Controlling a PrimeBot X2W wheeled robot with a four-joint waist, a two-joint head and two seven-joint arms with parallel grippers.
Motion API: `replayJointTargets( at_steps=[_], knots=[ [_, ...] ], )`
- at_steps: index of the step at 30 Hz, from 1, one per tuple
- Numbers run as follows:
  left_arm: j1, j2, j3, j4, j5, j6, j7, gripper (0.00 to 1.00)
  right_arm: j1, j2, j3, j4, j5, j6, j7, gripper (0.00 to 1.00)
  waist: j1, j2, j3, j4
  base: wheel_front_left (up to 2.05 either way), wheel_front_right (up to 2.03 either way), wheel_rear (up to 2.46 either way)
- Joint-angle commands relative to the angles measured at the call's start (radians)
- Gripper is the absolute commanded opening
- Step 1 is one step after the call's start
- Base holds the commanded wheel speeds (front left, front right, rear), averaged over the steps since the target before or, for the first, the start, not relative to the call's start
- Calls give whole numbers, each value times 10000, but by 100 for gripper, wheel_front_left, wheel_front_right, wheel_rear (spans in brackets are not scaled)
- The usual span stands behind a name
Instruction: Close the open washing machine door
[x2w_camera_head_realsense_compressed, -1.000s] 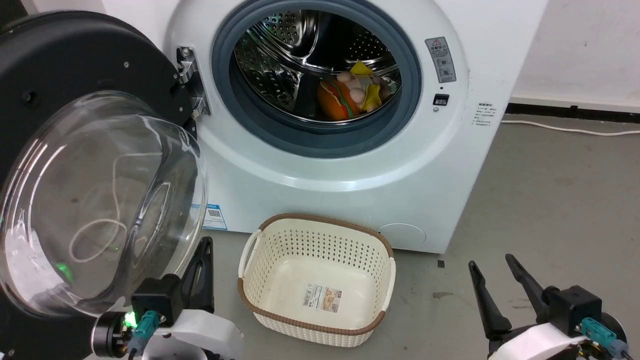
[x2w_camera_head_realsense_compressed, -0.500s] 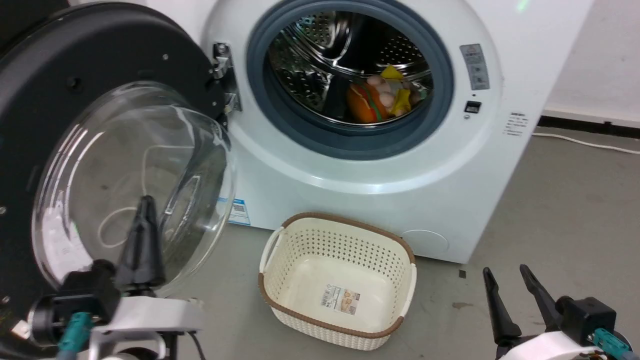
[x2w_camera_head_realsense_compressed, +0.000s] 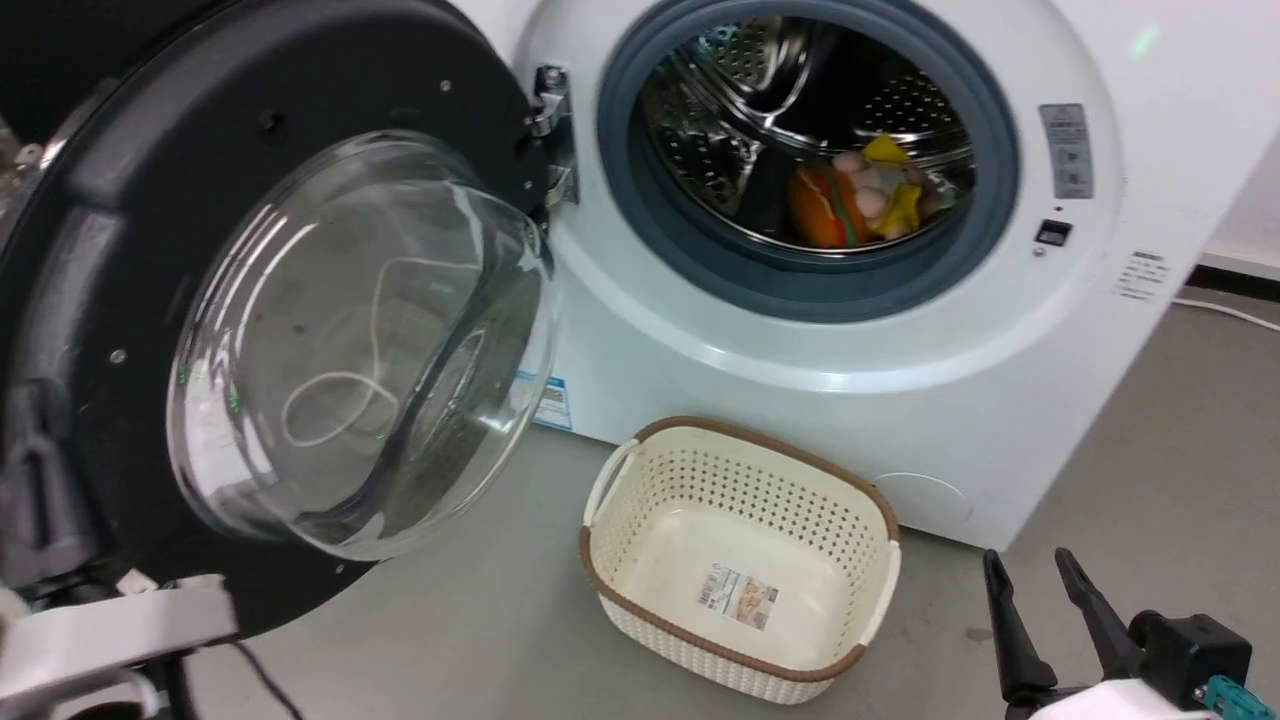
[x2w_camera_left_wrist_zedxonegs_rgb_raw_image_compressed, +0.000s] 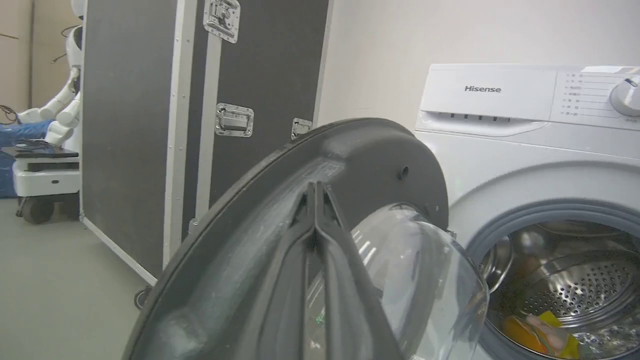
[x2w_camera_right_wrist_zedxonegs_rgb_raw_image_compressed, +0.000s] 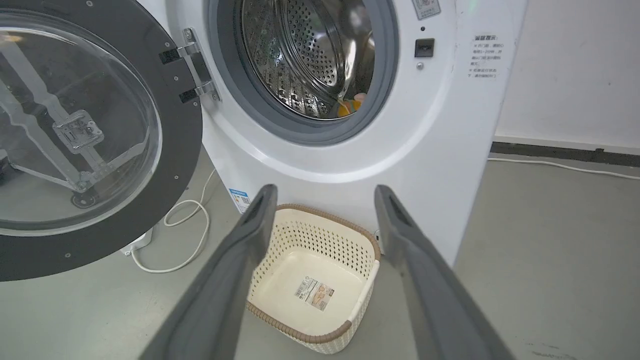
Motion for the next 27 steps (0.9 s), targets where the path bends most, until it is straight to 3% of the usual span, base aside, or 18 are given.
replayJointTargets(
  at_steps=[1, 8, 18, 20, 27],
  knots=[
    [-56, 28, 467, -174, -175, 110, -114, 0, 133, 2, -33, 87, 132, 6, -106, 100, 0, 0, 68, 241, 0, 0, 0],
    [-148, 178, 1712, 89, -759, 168, -255, 0, 152, 2, -130, 178, 269, 6, -251, 100, 0, 0, 287, 668, 0, 0, 0],
    [-1059, 1935, 2016, 2794, -1284, -27, 950, 0, -37, 2, -326, -78, 149, 7, -200, 100, 0, 0, 1082, 795, 0, 0, 0],
    [-1403, 2633, 1982, 3515, -1426, -128, 1663, 0, -69, 2, -425, -284, 128, 7, -108, 100, 0, 0, 1420, 777, 0, 0, 0],
    [-1820, 3424, 1518, 4311, -2346, -979, 3444, 0, -30, 2, -522, -458, 265, 8, -69, 100, 0, 0, 1763, 889, 0, 0, 0]
  ],
)
